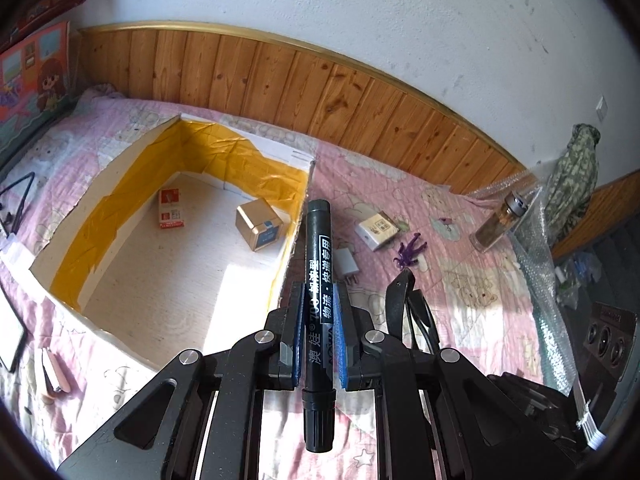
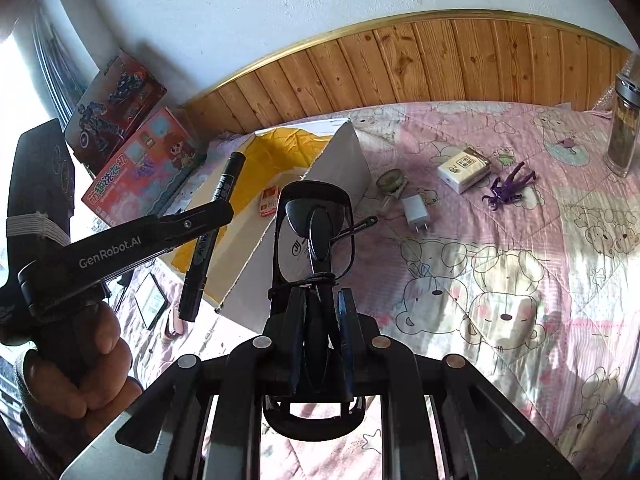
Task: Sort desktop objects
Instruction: 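Carry the marker with the left gripper while the right gripper carries the glasses to the box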
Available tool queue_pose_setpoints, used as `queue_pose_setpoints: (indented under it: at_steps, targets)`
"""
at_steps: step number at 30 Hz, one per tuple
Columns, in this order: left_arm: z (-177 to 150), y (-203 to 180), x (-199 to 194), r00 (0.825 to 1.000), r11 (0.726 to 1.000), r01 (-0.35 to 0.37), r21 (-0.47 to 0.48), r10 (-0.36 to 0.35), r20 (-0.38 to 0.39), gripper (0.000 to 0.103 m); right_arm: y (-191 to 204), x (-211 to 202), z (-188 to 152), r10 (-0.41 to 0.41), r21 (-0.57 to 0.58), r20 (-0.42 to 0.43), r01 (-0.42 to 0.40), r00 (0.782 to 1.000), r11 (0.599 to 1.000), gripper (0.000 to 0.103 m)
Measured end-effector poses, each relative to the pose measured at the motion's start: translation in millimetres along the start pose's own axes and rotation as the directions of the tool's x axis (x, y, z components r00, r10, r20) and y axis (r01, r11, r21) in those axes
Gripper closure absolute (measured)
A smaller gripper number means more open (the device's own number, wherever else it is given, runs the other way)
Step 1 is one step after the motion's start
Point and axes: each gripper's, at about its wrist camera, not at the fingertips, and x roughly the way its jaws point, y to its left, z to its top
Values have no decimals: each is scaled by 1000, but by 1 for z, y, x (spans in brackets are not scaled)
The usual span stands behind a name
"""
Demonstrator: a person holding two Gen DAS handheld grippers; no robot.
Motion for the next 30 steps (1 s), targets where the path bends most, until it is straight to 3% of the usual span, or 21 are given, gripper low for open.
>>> queue_pose_setpoints:
  at_steps: [17,30]
  targets:
    - [31,54,-13,998,996,-67,-65,68,13,91,46,7,34,58,-104,7,-57,998,993,86]
    - [51,69,3,987,987,-159,-26,159,-9,91,75,35,68,63,-186,-10,-64,998,981,86]
